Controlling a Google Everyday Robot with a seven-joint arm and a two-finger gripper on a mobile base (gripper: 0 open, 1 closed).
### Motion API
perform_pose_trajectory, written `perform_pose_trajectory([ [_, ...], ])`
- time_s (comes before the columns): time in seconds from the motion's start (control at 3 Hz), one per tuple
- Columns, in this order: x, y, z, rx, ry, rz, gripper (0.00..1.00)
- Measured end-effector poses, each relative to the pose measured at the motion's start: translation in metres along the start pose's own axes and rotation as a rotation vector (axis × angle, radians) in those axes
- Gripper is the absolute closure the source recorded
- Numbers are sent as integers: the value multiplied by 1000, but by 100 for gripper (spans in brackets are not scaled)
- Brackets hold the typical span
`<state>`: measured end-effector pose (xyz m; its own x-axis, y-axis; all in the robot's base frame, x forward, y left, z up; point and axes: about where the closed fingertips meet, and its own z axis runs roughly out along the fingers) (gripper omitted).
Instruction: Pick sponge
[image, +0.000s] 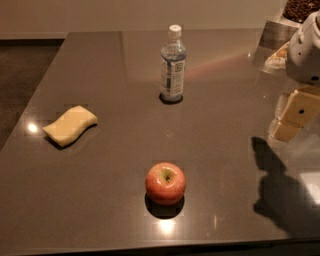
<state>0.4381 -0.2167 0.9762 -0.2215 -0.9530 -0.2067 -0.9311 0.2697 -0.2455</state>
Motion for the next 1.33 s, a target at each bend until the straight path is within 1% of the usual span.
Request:
perform_pose_trajectory([
  [0.33,-5,0,1,3,-5,-7,0],
  [0.67,-28,2,7,15,-24,-36,0],
  [1.0,-72,5,20,12,-68,-67,0],
  [1.33,-126,10,41,-36,-129,-92,0],
])
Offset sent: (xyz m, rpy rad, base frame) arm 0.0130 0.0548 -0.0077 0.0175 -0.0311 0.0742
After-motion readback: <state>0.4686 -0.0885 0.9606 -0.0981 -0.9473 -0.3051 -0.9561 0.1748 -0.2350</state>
